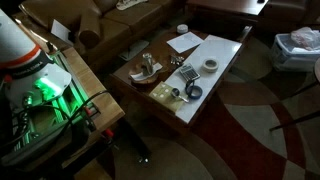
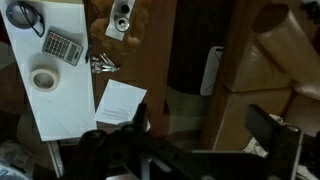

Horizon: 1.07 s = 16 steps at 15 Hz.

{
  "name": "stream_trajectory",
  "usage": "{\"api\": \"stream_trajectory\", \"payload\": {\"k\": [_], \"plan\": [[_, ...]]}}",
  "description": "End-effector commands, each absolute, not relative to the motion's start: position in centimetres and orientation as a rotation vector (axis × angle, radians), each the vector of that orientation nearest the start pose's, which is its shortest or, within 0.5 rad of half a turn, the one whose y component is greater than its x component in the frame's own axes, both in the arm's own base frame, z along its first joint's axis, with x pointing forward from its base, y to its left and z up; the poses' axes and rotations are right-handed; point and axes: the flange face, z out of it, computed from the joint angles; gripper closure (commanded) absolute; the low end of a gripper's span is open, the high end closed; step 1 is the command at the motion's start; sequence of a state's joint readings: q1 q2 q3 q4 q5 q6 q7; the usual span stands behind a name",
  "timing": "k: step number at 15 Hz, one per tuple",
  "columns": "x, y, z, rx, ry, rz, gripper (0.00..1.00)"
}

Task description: Pick up the scoop, then place it on the brown object

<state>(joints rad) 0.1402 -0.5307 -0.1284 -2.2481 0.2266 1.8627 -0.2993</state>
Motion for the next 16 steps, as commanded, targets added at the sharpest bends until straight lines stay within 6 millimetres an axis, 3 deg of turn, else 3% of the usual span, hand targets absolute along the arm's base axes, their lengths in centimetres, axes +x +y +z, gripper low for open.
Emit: {"api": "stream_trajectory", "payload": {"k": [1,8,11,13,16], "plan": [[40.7,1.3,58.1,-2.839,-0.391,-0.254,0.0],[40.7,1.3,58.1,-2.839,-0.391,-0.254,0.0],[41.1,-2.2,56.9,-2.917,-0.236,-0.332,0.0],[41.5,-5.2,54.9,-2.974,-0.12,-0.353,0.0],[41.4,-9.7,50.3,-3.037,0.092,-0.291,0.0]]}}
